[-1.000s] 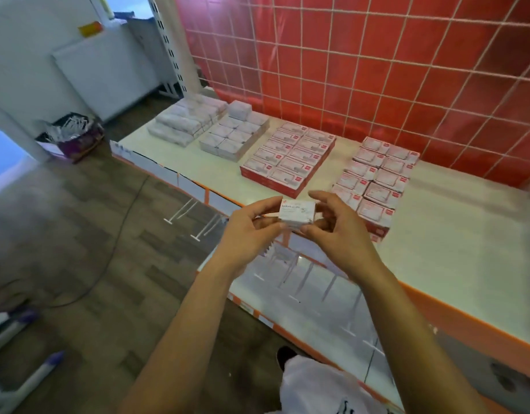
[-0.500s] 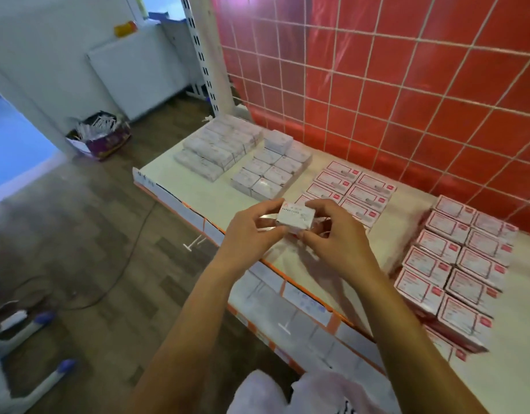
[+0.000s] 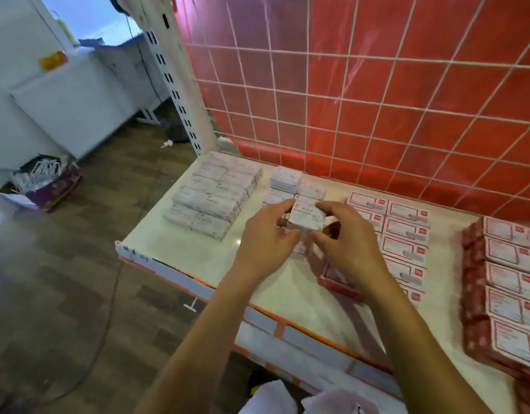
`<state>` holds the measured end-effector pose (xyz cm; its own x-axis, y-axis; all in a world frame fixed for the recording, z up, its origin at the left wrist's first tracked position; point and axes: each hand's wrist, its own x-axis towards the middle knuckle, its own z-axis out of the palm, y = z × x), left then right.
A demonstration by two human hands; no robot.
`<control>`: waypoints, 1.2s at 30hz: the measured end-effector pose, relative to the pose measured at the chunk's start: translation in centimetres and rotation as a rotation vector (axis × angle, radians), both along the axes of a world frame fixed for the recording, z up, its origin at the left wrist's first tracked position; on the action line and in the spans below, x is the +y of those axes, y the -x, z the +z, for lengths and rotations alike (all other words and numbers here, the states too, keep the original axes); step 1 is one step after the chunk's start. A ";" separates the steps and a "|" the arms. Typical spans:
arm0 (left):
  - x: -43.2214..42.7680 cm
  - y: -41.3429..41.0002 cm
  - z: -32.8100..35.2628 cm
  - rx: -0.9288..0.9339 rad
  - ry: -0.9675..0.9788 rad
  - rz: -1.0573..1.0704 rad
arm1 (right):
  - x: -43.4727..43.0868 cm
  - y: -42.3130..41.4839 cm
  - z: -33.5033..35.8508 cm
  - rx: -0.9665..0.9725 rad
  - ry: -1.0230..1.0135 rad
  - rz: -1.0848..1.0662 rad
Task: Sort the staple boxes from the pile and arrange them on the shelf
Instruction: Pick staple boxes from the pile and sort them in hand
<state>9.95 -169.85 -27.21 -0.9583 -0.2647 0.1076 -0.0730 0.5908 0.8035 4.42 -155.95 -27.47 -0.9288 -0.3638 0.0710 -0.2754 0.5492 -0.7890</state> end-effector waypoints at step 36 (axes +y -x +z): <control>-5.8 6.2 -3.0 -0.089 0.575 -0.191 | -5.1 7.1 -0.2 -0.054 -0.248 -0.186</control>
<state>3.77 -175.66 -30.19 -0.9950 -0.0102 0.0996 0.0252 0.9372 0.3478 -2.65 -161.06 -27.67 -0.9810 -0.1875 -0.0496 -0.1138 0.7638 -0.6354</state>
